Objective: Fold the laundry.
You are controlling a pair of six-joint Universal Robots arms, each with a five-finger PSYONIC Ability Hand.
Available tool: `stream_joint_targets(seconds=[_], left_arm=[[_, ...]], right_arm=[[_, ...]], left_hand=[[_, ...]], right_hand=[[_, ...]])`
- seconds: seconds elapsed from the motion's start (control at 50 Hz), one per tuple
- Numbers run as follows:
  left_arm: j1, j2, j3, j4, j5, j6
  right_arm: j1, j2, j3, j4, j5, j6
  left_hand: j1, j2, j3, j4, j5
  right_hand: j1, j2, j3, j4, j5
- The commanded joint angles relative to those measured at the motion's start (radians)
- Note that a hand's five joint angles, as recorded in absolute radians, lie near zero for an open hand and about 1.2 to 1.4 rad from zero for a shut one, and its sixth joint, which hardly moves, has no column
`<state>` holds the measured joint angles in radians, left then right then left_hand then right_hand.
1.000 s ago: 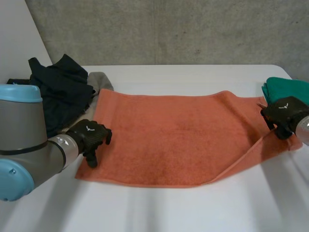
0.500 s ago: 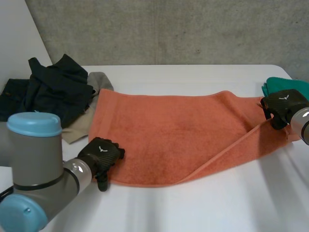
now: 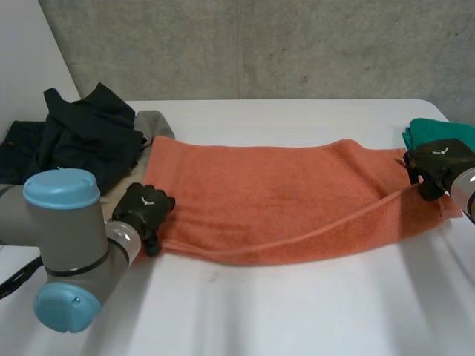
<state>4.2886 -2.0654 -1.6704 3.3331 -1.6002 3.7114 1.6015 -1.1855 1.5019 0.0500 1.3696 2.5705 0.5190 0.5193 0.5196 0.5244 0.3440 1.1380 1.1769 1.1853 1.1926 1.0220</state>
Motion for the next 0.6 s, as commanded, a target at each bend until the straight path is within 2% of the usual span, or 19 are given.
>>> stream_joint_targets(seconds=[0.02, 0.08, 0.16, 0.18, 0.32, 0.4, 0.52, 0.56, 0.6], left_arm=[[0.013, 0.019, 0.001, 0.023, -0.017, 0.022], [0.014, 0.024, -0.006, 0.028, -0.02, 0.031], [0.014, 0.034, -0.025, 0.025, -0.012, 0.053], [0.013, 0.04, -0.032, 0.023, -0.006, 0.062], [0.002, 0.09, -0.08, -0.042, 0.016, 0.099], [0.005, 0.162, -0.114, -0.168, 0.022, 0.14], [-0.012, 0.283, -0.138, -0.486, 0.028, 0.222], [-0.016, 0.307, -0.135, -0.55, 0.031, 0.225], [-0.023, 0.337, -0.123, -0.622, 0.043, 0.223]], right_arm=[[-0.012, -0.022, 0.015, -0.001, 0.0, -0.004], [-0.02, -0.029, 0.02, 0.001, -0.001, -0.006], [-0.032, -0.04, 0.038, 0.008, -0.009, -0.021], [-0.038, -0.046, 0.047, 0.014, -0.014, -0.039], [-0.092, -0.101, 0.11, 0.083, -0.035, -0.194], [-0.141, -0.138, 0.167, 0.192, -0.049, -0.372], [-0.253, -0.206, 0.267, 0.404, -0.056, -0.725], [-0.261, -0.215, 0.273, 0.401, -0.07, -0.766], [-0.255, -0.217, 0.268, 0.37, -0.093, -0.744]], left_hand=[[0.175, 0.175, 0.175, 0.17, 0.176], [0.305, 0.304, 0.304, 0.299, 0.305], [0.829, 0.829, 0.829, 0.824, 0.83], [0.877, 0.876, 0.876, 0.871, 0.877], [0.877, 0.877, 0.877, 0.872, 0.878], [0.877, 0.877, 0.877, 0.872, 0.878], [0.877, 0.877, 0.877, 0.872, 0.878], [0.877, 0.877, 0.877, 0.872, 0.878], [0.877, 0.877, 0.877, 0.872, 0.878]], right_hand=[[0.258, 0.219, 0.211, 0.204, 0.2], [0.258, 0.219, 0.211, 0.204, 0.2], [0.258, 0.219, 0.211, 0.204, 0.2], [0.258, 0.219, 0.211, 0.204, 0.2], [0.258, 0.219, 0.211, 0.204, 0.2], [0.258, 0.219, 0.211, 0.204, 0.2], [0.258, 0.219, 0.211, 0.204, 0.2], [0.258, 0.219, 0.211, 0.204, 0.2], [0.258, 0.219, 0.211, 0.204, 0.2]])
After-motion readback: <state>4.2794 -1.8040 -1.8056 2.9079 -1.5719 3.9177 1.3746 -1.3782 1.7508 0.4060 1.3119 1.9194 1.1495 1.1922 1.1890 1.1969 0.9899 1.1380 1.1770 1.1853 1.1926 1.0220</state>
